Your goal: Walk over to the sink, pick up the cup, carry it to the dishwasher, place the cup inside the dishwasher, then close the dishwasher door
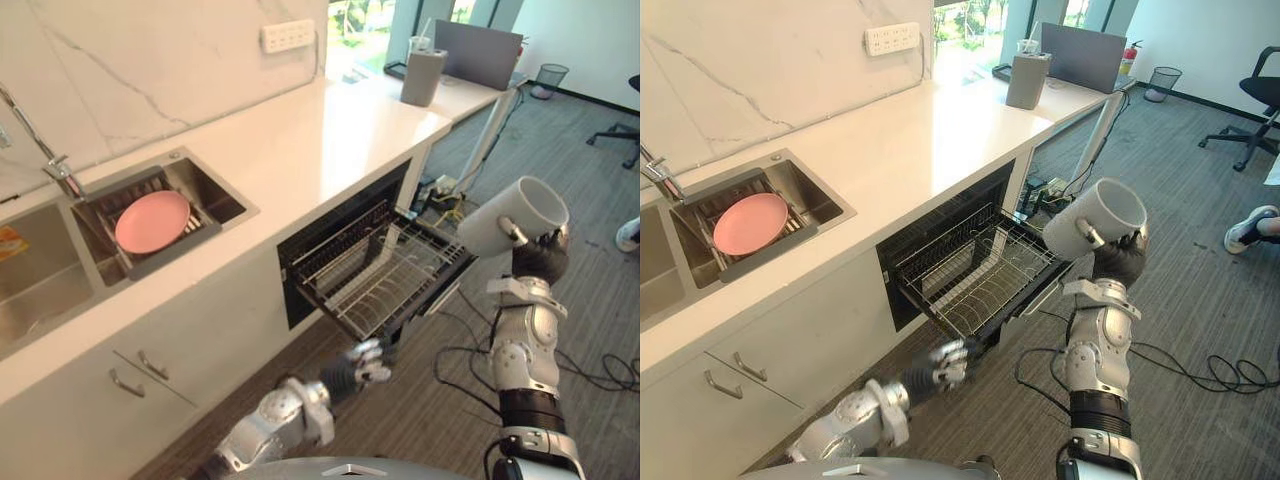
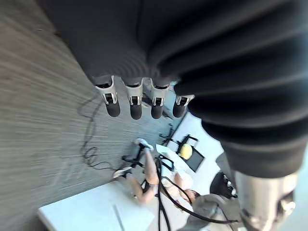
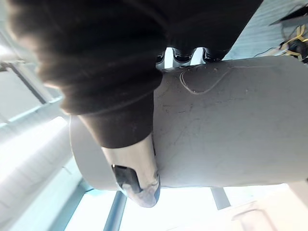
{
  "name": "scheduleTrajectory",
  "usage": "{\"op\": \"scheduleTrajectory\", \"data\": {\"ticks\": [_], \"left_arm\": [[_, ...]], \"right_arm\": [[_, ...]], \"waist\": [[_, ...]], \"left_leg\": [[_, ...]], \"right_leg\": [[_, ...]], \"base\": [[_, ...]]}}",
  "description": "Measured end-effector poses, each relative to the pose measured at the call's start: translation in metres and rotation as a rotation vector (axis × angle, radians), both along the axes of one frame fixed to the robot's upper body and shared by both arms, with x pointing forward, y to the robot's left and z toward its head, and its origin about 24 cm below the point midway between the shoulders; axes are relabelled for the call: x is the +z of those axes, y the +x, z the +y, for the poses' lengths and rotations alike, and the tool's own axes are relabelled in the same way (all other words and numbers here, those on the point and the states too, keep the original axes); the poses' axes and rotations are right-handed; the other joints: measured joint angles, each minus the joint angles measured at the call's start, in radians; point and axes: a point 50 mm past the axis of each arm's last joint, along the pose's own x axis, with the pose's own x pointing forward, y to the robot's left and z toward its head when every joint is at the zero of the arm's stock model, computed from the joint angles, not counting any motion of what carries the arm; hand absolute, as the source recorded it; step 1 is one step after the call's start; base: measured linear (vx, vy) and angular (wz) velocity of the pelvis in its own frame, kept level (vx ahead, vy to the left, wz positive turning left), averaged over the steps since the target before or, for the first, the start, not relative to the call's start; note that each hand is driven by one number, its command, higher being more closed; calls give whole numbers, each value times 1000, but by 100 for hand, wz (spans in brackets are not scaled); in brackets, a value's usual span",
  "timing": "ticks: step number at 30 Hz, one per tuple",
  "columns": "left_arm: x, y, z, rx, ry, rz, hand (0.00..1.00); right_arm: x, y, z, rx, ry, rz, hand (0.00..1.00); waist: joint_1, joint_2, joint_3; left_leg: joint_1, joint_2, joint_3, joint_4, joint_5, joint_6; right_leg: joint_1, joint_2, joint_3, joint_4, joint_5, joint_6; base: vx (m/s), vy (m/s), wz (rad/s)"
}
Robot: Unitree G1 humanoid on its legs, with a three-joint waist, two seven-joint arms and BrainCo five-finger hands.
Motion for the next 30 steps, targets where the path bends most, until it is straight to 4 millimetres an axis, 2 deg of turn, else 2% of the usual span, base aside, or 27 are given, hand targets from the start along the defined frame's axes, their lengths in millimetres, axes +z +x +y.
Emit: {"op": "scheduleTrajectory", "data": {"ticks": [1,3,5,6,7,9,12,16,20,21,23,25,28,30], "left_arm": [[-9,-11,6,-24,24,43,0],[-23,-20,16,-4,85,85,0],[-41,-20,35,85,203,129,0],[-56,-19,54,152,325,145,0],[-62,-18,66,191,380,152,0],[-80,-21,105,250,567,141,0],[-90,-30,136,232,786,78,0],[-95,-27,160,383,932,66,0],[-95,-27,177,476,961,88,0],[-94,-26,182,502,965,96,0],[-95,-26,189,537,977,120,0],[-101,-37,197,546,1005,190,0],[-108,-54,203,553,1011,285,0],[-107,-53,204,571,992,295,0]], "right_arm": [[-11,-1,0,24,1,52,100],[-20,-3,2,49,-15,103,100],[-23,-2,7,79,-52,125,100],[-26,-2,9,86,-64,142,100],[-29,-2,10,89,-66,155,100],[-47,-1,15,104,-49,234,100],[-55,9,22,129,-89,295,100],[-38,35,26,120,-133,275,100],[-39,45,26,129,-197,347,100],[-34,51,23,129,-236,366,100],[-23,61,13,111,-298,383,100],[-2,71,0,68,-346,366,100],[20,79,-8,32,-396,340,100],[29,85,-9,29,-441,349,100]], "waist": [[2,0,1],[7,-2,8],[6,-3,24],[8,-9,33],[13,-12,36],[29,-21,44],[39,-25,64],[42,-13,103],[61,-10,130],[66,-1,148],[72,15,185],[92,29,246],[112,28,321],[135,29,355]], "left_leg": [[0,0,-1,0,-2,0],[0,-4,-3,0,-4,0],[0,-10,-22,0,-4,0],[0,-13,-37,0,-4,0],[0,-15,-41,0,-4,0],[0,-20,-61,0,-5,2],[-2,-30,-79,0,-6,6],[3,-46,-82,1,-4,13],[23,-50,-89,1,-2,15],[18,-51,-93,1,-1,17],[-4,-50,-106,7,3,21],[-44,-48,-114,8,16,24],[-87,-50,-134,9,34,31],[-103,-51,-136,9,39,35]], "right_leg": [[0,0,-1,1,-2,1],[4,-2,-5,0,-5,3],[16,-3,-27,-3,-7,7],[24,-4,-39,-2,-11,9],[27,-3,-44,-2,-12,10],[46,-5,-68,-3,-20,13],[53,-11,-85,0,-25,17],[64,-24,-87,2,-14,24],[84,-26,-92,3,-16,26],[79,-26,-96,11,-18,26],[54,-27,-105,33,-24,26],[13,-30,-109,61,-26,25],[-26,-36,-118,81,-21,24],[-48,-40,-119,95,-20,22]], "base": [[0,0,0],[16,-1,7],[-1,1,25],[-4,2,27],[7,2,35],[28,2,30],[45,6,18],[46,26,4],[40,2,4],[-39,1,9],[-67,9,16],[-70,16,13],[-56,4,20],[-44,4,11]]}}
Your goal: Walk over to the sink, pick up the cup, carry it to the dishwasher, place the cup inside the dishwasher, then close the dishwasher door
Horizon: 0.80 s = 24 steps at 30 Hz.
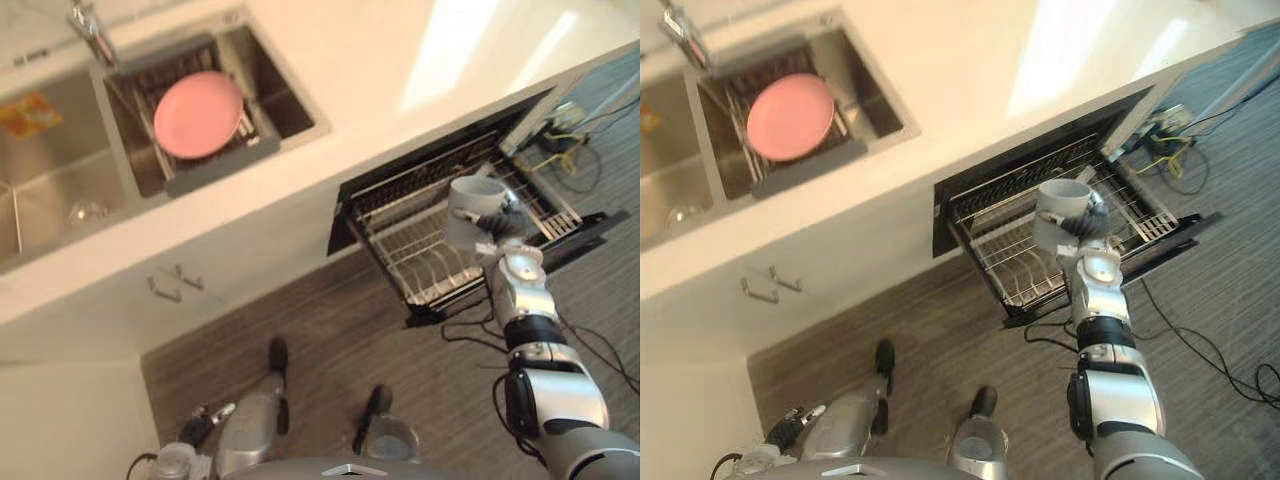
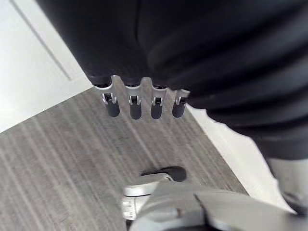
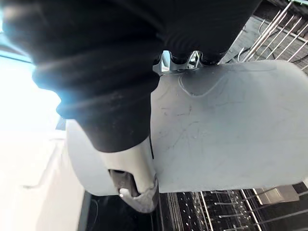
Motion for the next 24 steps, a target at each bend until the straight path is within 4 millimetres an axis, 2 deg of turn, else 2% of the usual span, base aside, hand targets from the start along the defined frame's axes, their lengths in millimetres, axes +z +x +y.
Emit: {"op": "scheduleTrajectory", "data": {"ticks": [5,8,11,17,21,24], "left_arm": [[0,0,2,9,-9,1,0],[-1,1,2,11,-9,5,0],[-2,3,1,8,-8,13,0],[0,12,-6,11,-43,-32,0],[-1,13,-12,5,-75,-49,0],[-1,15,-23,-32,-97,-70,0]], "right_arm": [[16,11,0,18,-75,24,100],[17,9,-13,-4,-126,73,100],[20,11,-16,-5,-150,107,100],[17,11,-24,-35,-160,204,100],[31,16,-27,-52,-225,212,100],[44,17,-32,-67,-280,215,100]], "waist": [[24,10,57],[34,22,69],[37,29,87],[78,51,105],[89,70,120],[111,89,130]], "left_leg": [[-87,1,-6,110,-39,4],[-148,2,-17,147,-43,7],[-197,5,-25,170,-43,7],[-279,3,-37,217,-47,9],[-332,-4,-51,235,-45,9],[-364,-8,-54,241,-41,8]], "right_leg": [[-50,-9,0,46,-13,-10],[-110,-17,0,93,-33,-18],[-155,-19,1,123,-39,-21],[-245,-40,0,207,-71,-24],[-305,-59,-7,265,-95,-27],[-353,-75,-4,312,-117,-29]], "base": [[-37,-10,3],[-58,-12,7],[-60,-9,4],[-50,-6,7],[-45,5,11],[-37,-2,5]]}}
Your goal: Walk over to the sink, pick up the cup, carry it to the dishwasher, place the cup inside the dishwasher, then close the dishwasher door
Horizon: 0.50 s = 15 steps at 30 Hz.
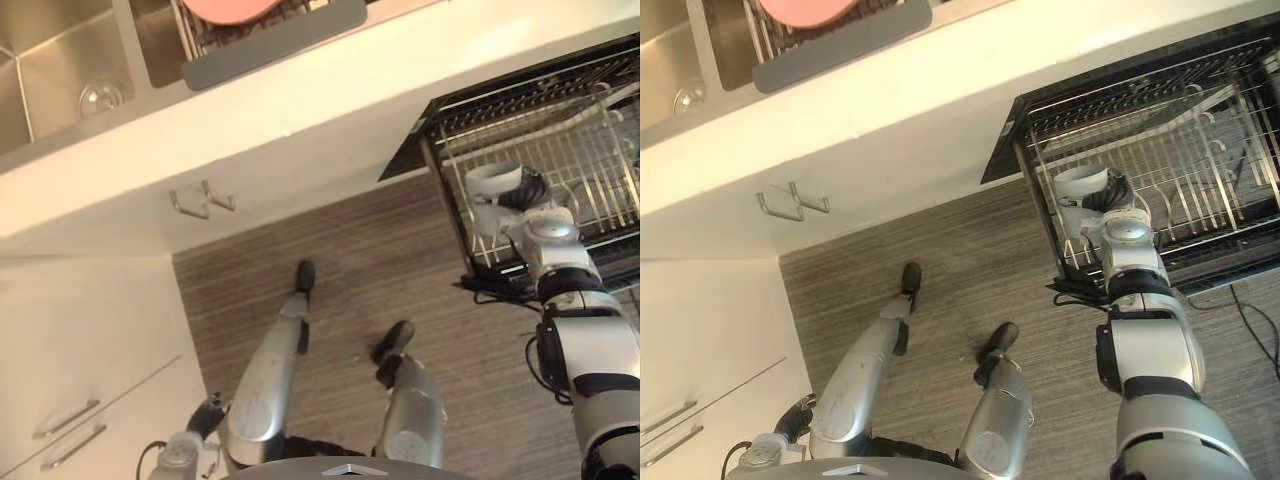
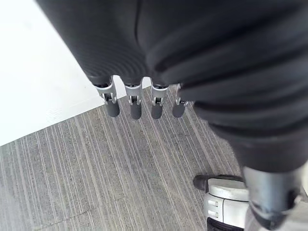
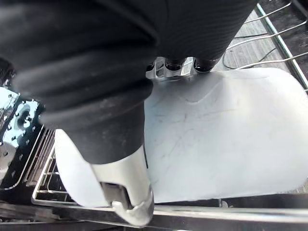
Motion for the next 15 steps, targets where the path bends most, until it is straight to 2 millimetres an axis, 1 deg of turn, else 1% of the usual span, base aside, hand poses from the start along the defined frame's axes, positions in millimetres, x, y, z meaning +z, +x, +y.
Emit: {"op": "scheduleTrajectory", "data": {"ticks": [1,2,3,7,8,12,13,15], "left_arm": [[0,1,-4,-7,-9,-3,0],[0,1,-6,-13,-13,-4,0],[0,2,-7,-19,-11,-9,0],[1,7,-8,-24,-10,-32,0],[1,9,-9,-31,-11,-39,0],[2,11,-10,-33,-10,-56,0],[2,11,-10,-26,-6,-61,0],[2,11,-10,4,-5,-63,0]], "right_arm": [[9,2,-1,-5,-2,-10,100],[12,4,0,-7,3,-16,100],[17,5,0,-16,17,-25,0],[23,10,6,-13,0,-27,0],[26,10,6,-32,0,-37,0],[29,12,8,-66,21,-52,0],[29,13,10,-78,21,-61,0],[30,14,13,-94,22,-76,0]], "waist": [[6,5,2],[7,5,2],[12,8,3],[28,11,5],[31,18,8],[35,20,9],[39,20,8],[38,20,8]], "left_leg": [[-16,0,-1,1,2,-1],[-25,0,-2,2,4,-2],[-35,0,-4,3,6,-4],[-46,0,-9,5,5,-9],[-46,0,-16,8,4,-12],[-49,0,-29,18,3,-18],[-49,2,-29,30,-1,-21],[-49,3,-30,36,-2,-23]], "right_leg": [[-22,-4,1,18,-7,-1],[-34,-6,2,27,-11,-2],[-51,-10,2,45,-21,-7],[-75,-18,3,86,-43,-7],[-75,-20,-2,98,-54,-9],[-77,-28,-17,138,-85,-14],[-76,-30,-17,150,-95,-17],[-76,-30,-17,159,-101,-18]], "base": [[-21,-12,4],[0,0,0],[0,0,0],[15,-39,6],[25,-51,14],[26,-59,14],[20,-51,3],[17,-47,1]]}}
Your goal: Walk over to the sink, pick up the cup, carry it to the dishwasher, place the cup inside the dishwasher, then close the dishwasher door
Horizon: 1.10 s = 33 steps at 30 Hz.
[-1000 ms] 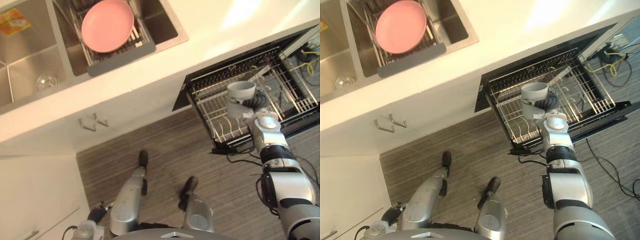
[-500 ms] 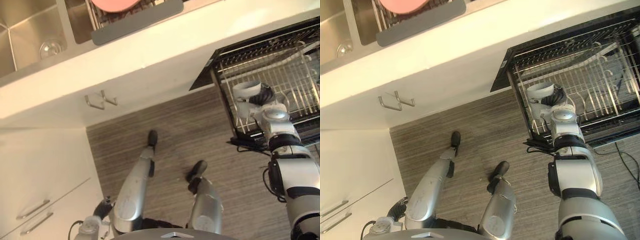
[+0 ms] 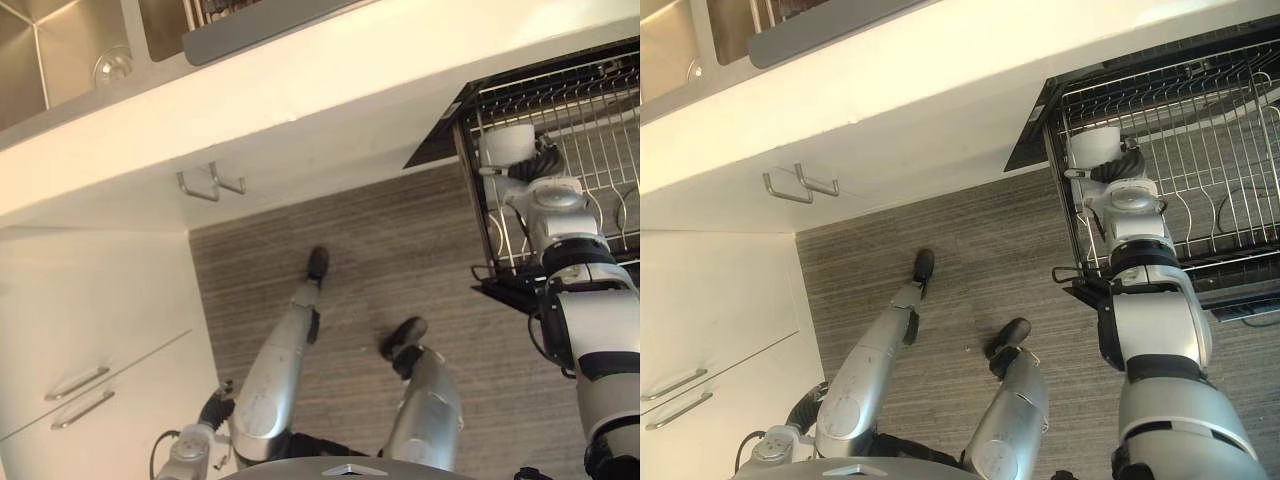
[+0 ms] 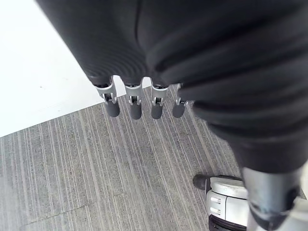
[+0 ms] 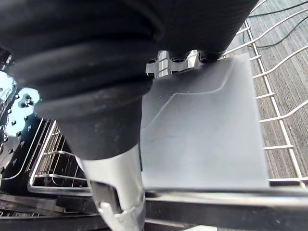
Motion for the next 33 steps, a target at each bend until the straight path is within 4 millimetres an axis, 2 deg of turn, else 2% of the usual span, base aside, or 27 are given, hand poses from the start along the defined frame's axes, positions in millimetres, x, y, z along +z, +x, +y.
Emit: {"op": "scheduleTrajectory", "data": {"ticks": [5,8,11,13,15,17,19,22,24,26,30,33], "left_arm": [[-1,0,2,133,51,5,0],[-1,-1,5,217,47,17,0],[3,4,16,379,7,8,0],[3,2,27,513,-28,29,0],[-1,-14,44,647,-40,85,0],[-2,-22,49,689,-40,98,0],[-4,-32,50,704,-40,116,0],[-5,-48,53,773,-62,127,0],[-7,-53,52,804,-72,139,0],[-10,-59,47,808,-85,175,0],[-17,-79,26,682,-57,284,0],[-20,-92,25,684,-54,340,0]], "right_arm": [[-1,0,3,-81,113,-121,0],[-3,-4,7,-98,172,-230,0],[-17,-10,16,-84,198,-286,0],[-39,-18,20,-113,250,-296,0],[-78,-35,31,-144,304,-271,0],[-89,-46,38,-130,271,-276,0],[-92,-56,45,-105,251,-298,0],[-78,-79,61,26,280,-447,0],[-80,-87,66,75,302,-467,0],[-90,-95,70,88,330,-448,0],[-106,-115,81,102,514,-465,0],[-110,-123,84,185,664,-492,0]], "waist": [[-9,0,0],[-27,-2,0],[-60,-11,-2],[-83,-20,-10],[-107,-56,-81],[-129,-73,-114],[-144,-82,-177],[-151,-90,-275],[-158,-94,-293],[-168,-101,-305],[-175,-105,-317],[-196,-100,-334]], "left_leg": [[27,6,-1,14,-9,-4],[111,6,1,-27,-6,-6],[213,12,-1,-118,23,-16],[273,17,-6,-174,42,-21],[312,24,-4,-224,61,-25],[349,25,-2,-226,59,-29],[389,27,2,-250,58,-32],[455,40,8,-276,51,-48],[471,46,4,-276,48,-52],[483,56,0,-276,47,-53],[503,71,16,-277,38,-53],[531,85,178,-281,15,-17]], "right_leg": [[31,2,-2,10,-9,-3],[106,7,-5,-17,-11,-2],[188,26,-16,-70,-7,-1],[242,40,-29,-108,3,1],[279,62,-37,-156,19,13],[339,75,-49,-202,33,18],[390,91,-56,-255,48,25],[481,127,-59,-359,80,28],[512,142,-70,-386,87,25],[540,157,-87,-405,87,23],[570,168,-104,-396,79,14],[604,149,-125,-391,65,27]], "base": [[2,-7,0],[7,-5,-1],[30,-33,-2],[48,-55,2],[125,-99,-3],[140,-98,1],[107,-86,-3],[74,-94,-9],[-6,-59,6],[-66,-45,19],[-77,-19,13],[-69,11,19]]}}
